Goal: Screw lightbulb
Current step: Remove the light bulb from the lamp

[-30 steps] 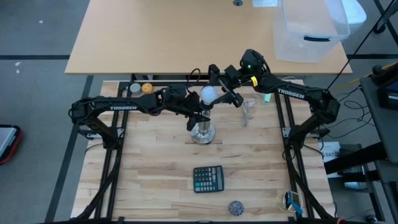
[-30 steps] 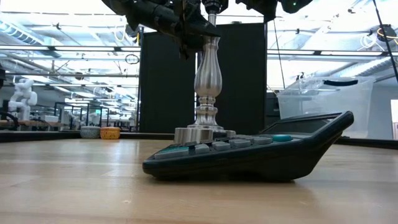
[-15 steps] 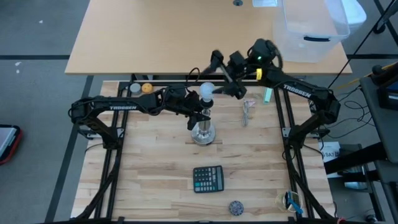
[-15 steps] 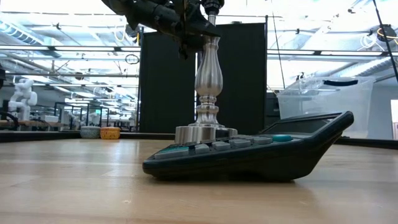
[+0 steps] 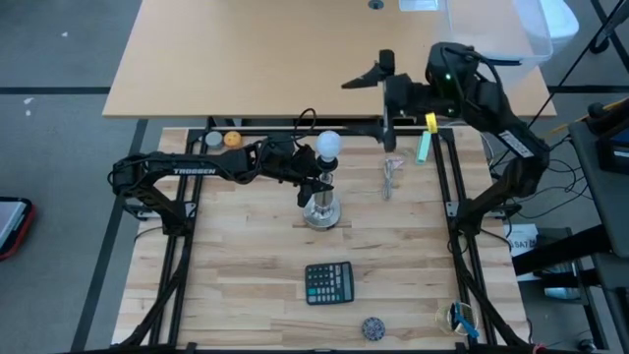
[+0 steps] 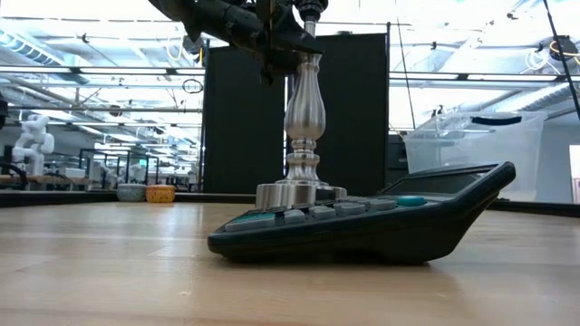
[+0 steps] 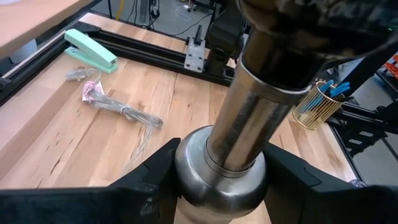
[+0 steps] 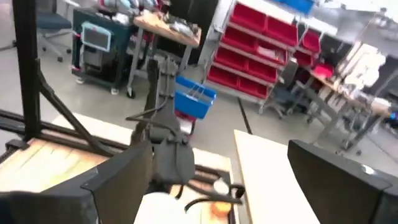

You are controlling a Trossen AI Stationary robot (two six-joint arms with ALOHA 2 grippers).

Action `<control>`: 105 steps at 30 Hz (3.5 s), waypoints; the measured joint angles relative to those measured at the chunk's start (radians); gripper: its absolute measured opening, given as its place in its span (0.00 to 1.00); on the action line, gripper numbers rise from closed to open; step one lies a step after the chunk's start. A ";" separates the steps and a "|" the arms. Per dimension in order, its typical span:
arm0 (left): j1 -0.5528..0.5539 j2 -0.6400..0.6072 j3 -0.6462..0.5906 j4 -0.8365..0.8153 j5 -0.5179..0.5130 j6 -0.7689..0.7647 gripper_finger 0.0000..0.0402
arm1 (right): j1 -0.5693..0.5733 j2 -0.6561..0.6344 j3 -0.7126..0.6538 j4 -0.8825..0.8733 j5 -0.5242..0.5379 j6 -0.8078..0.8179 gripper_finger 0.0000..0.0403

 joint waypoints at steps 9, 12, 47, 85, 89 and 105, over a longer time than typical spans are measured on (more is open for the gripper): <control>0.000 0.001 0.000 0.008 -0.030 0.008 0.43 | 0.088 0.011 0.024 -0.189 0.055 0.295 0.91; 0.000 0.001 0.000 0.016 -0.035 0.010 0.43 | 0.129 0.014 -0.034 -0.213 0.161 0.375 0.91; 0.005 0.001 0.000 0.022 -0.051 0.041 0.44 | 0.240 0.109 -0.158 -0.050 0.468 0.495 0.66; 0.014 0.001 -0.001 0.015 0.074 0.074 0.44 | -0.018 0.175 -0.158 0.003 -0.441 -0.081 0.68; 0.012 0.001 -0.001 0.015 0.048 0.049 0.44 | -0.021 0.183 -0.158 0.017 -0.450 -0.086 0.68; 0.011 -0.001 0.002 -0.016 0.000 0.071 0.43 | -0.020 0.177 -0.158 0.038 -0.403 -0.001 0.69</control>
